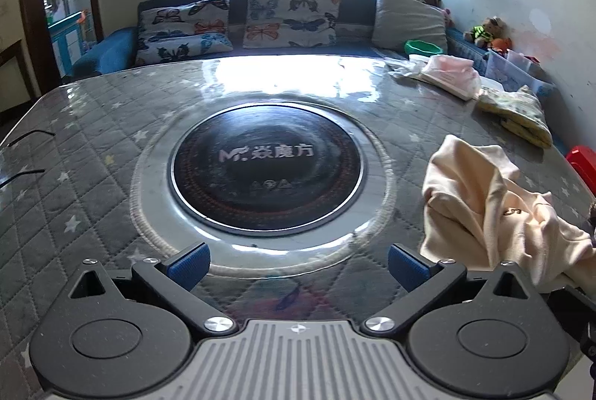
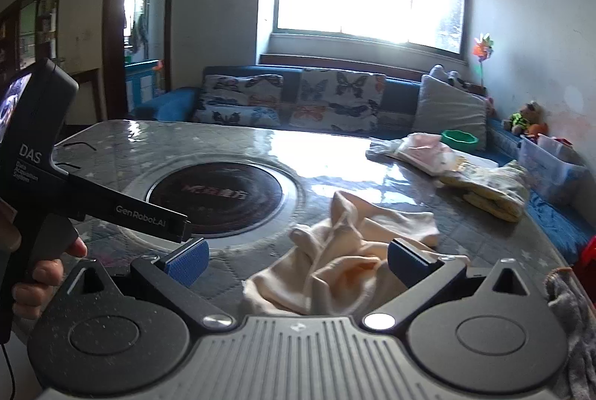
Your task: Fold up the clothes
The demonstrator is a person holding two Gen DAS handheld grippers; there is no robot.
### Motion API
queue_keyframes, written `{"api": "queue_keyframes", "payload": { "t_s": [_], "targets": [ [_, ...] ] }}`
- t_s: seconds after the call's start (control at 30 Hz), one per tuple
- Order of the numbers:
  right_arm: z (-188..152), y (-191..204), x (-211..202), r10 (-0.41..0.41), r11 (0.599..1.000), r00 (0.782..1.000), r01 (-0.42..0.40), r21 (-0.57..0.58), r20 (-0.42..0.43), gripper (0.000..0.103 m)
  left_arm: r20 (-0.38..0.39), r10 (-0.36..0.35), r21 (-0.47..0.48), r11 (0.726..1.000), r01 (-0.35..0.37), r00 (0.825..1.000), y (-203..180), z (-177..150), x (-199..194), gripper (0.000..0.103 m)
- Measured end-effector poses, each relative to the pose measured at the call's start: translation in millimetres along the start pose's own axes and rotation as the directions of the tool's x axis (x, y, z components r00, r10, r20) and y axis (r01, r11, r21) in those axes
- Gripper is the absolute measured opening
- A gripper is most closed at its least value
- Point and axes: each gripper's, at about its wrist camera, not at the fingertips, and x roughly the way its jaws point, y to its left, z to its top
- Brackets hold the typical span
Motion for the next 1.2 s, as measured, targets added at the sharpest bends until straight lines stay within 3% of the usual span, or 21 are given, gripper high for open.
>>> {"api": "queue_keyframes", "payload": {
  "t_s": [0.53, 0.93, 1.2],
  "targets": [
    [-9, -23, 4, -0.076, 0.993, 0.996, 0.079, 0.085, -0.044, 0.102, -0.014, -0.043, 0.115, 0.992, 0.045, 0.999, -42, 12, 9, 0.103],
    [-14, -40, 17, -0.092, 0.986, 0.989, 0.106, 0.13, -0.112, 0.09, -0.07, -0.06, 0.165, 0.984, 0.071, 0.996, -62, 20, 26, 0.103],
    [-9, -53, 26, -0.098, 0.982, 0.988, 0.116, 0.15, -0.121, 0.081, -0.068, -0.071, 0.218, 0.972, 0.084, 0.995, -81, 31, 31, 0.103]
  ]
}}
